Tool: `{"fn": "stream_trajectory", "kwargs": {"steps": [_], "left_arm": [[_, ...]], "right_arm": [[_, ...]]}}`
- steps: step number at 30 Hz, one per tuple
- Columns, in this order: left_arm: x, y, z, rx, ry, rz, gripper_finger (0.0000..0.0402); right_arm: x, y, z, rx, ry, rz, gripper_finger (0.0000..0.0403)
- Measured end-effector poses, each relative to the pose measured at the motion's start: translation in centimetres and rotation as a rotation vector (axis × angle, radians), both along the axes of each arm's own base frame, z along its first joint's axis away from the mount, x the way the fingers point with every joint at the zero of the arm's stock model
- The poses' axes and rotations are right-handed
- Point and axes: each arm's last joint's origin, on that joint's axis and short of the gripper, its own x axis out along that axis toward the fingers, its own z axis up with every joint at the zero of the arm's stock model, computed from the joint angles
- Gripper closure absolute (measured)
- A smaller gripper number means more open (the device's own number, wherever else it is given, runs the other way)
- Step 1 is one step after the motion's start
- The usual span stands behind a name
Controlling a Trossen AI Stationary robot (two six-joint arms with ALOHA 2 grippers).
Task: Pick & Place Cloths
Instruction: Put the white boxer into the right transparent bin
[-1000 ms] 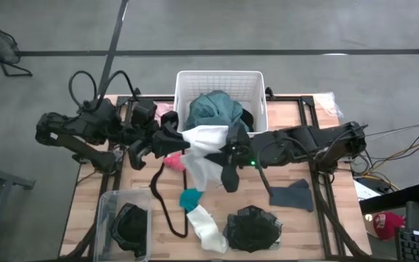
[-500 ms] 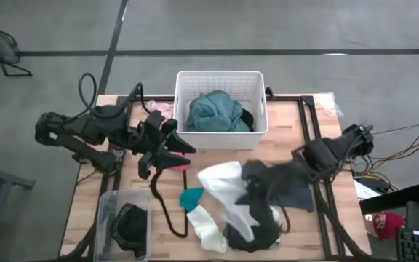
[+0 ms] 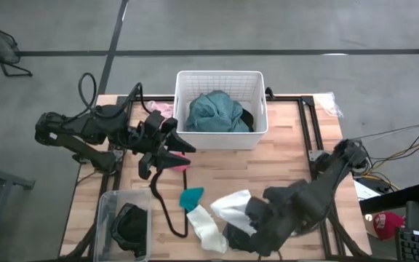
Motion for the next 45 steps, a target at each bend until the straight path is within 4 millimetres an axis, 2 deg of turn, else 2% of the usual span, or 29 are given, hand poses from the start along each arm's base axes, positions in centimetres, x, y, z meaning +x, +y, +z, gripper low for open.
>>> {"fn": "stream_trajectory", "kwargs": {"steps": [7, 10, 16, 25, 30, 36, 45], "left_arm": [[0.0, -0.1, 0.0, -0.044, 0.013, -0.024, 0.0186], [0.0, -0.1, 0.0, -0.047, 0.013, -0.024, 0.0186], [0.0, -0.1, 0.0, -0.060, 0.015, -0.024, 0.0186], [0.0, -0.1, 0.0, -0.075, 0.026, -0.024, 0.0186], [0.0, -0.1, -0.2, -0.074, 0.043, -0.022, 0.0186], [0.0, -0.1, -0.4, -0.068, 0.066, -0.021, 0.0186], [0.0, -0.1, -0.5, -0.056, 0.073, -0.021, 0.0186]], "right_arm": [[-0.2, 2.3, -6.2, -0.043, 0.164, 0.041, 0.0391], [-0.4, 2.4, -8.4, -0.052, 0.231, 0.048, 0.0391], [-0.5, 2.0, -11.6, -0.055, 0.274, 0.056, 0.0391], [0.1, 0.9, -15.1, 0.023, 0.299, 0.040, 0.0390], [0.4, 0.5, -15.4, 0.063, 0.325, 0.042, 0.0390], [0.8, 0.8, -14.2, 0.062, 0.288, 0.073, 0.0385], [0.9, 0.9, -12.0, 0.056, 0.291, 0.081, 0.0299]]}}
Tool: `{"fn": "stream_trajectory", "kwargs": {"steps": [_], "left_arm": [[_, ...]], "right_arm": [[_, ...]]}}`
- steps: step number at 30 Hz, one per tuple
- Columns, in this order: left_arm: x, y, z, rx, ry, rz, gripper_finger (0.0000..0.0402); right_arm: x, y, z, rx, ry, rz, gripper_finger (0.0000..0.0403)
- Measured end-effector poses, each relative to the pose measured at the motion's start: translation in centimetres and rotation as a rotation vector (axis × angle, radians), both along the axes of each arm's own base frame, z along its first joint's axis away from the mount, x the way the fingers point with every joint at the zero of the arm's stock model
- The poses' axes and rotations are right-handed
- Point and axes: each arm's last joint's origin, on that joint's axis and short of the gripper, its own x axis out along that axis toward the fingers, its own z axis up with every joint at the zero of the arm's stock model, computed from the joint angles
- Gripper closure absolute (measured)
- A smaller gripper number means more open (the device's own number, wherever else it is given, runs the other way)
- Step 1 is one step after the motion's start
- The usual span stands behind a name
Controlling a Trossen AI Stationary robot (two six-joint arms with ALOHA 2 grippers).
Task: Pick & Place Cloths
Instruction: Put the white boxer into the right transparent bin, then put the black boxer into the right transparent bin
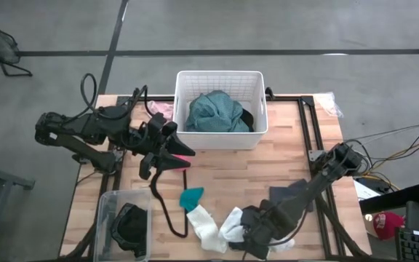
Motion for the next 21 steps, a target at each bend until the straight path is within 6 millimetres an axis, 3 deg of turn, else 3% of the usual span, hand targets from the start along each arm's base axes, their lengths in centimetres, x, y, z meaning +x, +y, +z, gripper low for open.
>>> {"fn": "stream_trajectory", "kwargs": {"steps": [12, 21], "left_arm": [[0.0, -0.1, -0.2, 0.001, 0.022, -0.019, 0.0186], [0.0, -0.1, -0.3, 0.000, 0.031, -0.024, 0.0186]], "right_arm": [[0.0, -0.2, 5.0, -0.056, -0.054, 0.055, 0.0212], [-3.1, -3.1, 7.5, -0.216, 0.050, 0.038, 0.0202]]}}
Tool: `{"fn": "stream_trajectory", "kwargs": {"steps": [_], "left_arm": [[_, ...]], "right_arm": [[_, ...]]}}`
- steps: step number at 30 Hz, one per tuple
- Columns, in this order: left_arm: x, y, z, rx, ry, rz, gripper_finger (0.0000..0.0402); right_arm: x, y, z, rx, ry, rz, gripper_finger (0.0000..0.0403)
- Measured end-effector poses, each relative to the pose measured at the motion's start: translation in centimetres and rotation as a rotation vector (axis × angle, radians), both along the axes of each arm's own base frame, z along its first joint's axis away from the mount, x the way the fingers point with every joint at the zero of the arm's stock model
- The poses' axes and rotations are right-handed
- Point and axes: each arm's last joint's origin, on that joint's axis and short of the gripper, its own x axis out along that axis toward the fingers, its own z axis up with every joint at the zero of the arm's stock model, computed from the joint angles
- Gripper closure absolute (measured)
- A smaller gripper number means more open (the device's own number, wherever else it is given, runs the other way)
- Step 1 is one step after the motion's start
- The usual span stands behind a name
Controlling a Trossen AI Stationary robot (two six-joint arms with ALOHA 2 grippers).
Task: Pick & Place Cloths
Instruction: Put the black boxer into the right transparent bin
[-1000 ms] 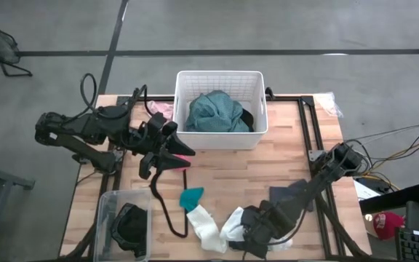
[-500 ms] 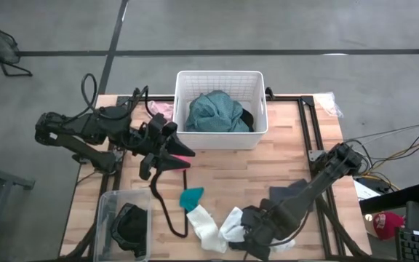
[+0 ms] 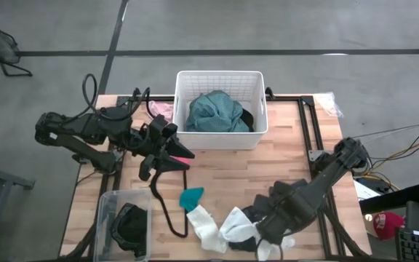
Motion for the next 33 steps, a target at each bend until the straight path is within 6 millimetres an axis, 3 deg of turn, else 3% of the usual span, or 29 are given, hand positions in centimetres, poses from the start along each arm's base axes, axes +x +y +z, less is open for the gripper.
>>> {"fn": "stream_trajectory", "kwargs": {"steps": [9, 13, 21, 27, 33], "left_arm": [[0.2, -0.1, -0.5, 0.000, 0.016, 0.001, 0.0186], [0.3, -0.1, -0.5, -0.003, 0.017, 0.002, 0.0186], [0.3, -0.1, -0.5, -0.014, 0.020, 0.004, 0.0186], [0.3, 0.0, -0.5, -0.012, 0.019, 0.018, 0.0186], [0.3, 0.0, -0.5, -0.013, 0.019, 0.020, 0.0186]], "right_arm": [[-3.9, -3.5, -0.8, -0.044, -0.034, -0.112, 0.0202], [-5.9, -5.2, -2.4, 0.004, -0.049, -0.210, 0.0204], [-10.4, -8.8, -7.0, 0.128, 0.046, -0.593, 0.0193], [-11.6, -10.1, -10.1, 0.175, 0.045, -0.640, 0.0180], [-12.2, -11.0, -12.2, 0.107, 0.096, -0.727, 0.0162]]}}
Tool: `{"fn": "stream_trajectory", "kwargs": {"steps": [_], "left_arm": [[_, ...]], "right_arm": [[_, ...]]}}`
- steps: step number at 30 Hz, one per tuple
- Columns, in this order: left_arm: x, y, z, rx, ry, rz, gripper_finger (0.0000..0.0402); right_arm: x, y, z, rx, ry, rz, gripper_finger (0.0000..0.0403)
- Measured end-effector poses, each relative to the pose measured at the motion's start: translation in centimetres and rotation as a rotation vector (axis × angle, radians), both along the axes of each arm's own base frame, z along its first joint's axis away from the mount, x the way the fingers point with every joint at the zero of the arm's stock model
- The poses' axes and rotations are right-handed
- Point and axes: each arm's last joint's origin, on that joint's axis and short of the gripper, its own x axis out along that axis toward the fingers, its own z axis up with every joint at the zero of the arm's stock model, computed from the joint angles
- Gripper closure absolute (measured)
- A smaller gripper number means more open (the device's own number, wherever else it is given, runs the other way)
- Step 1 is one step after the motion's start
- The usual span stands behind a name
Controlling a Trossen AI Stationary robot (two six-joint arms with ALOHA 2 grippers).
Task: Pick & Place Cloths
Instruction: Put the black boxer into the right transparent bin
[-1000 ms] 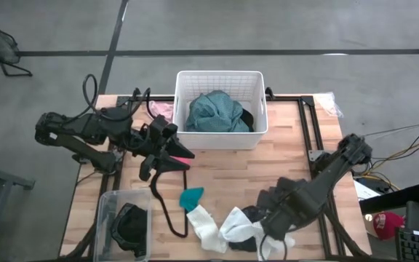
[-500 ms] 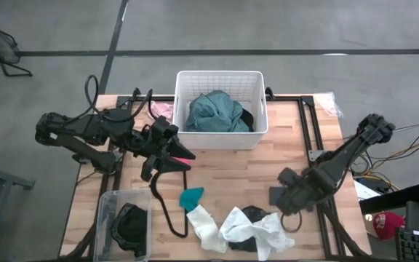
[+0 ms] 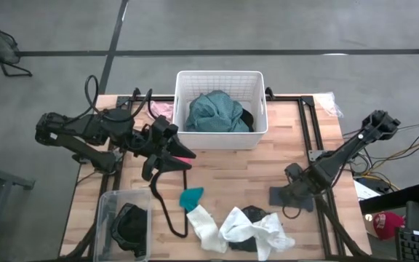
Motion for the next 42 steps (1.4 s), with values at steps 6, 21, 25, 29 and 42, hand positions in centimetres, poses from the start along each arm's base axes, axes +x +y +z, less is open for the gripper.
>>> {"fn": "stream_trajectory", "kwargs": {"steps": [6, 21, 25, 29, 42], "left_arm": [[0.0, 0.0, 0.0, 0.000, 0.000, 0.000, 0.0186], [0.0, 0.0, 0.0, 0.000, 0.000, 0.009, 0.0186], [0.0, 0.0, 0.0, 0.002, 0.000, 0.009, 0.0186], [0.0, 0.0, 0.0, 0.008, 0.000, 0.008, 0.0186], [0.0, 0.0, 0.0, 0.068, -0.019, 0.005, 0.0186]], "right_arm": [[-0.1, -0.4, -2.1, 0.035, 0.065, -0.021, 0.0141], [-0.5, -0.7, -5.6, 0.100, 0.028, -0.115, 0.0202], [-0.7, -0.9, -5.8, 0.089, 0.042, -0.119, 0.0253], [-0.6, -0.8, -5.8, 0.095, 0.027, -0.118, 0.0321], [1.2, -0.1, -3.4, 0.024, -0.122, -0.113, 0.0379]]}}
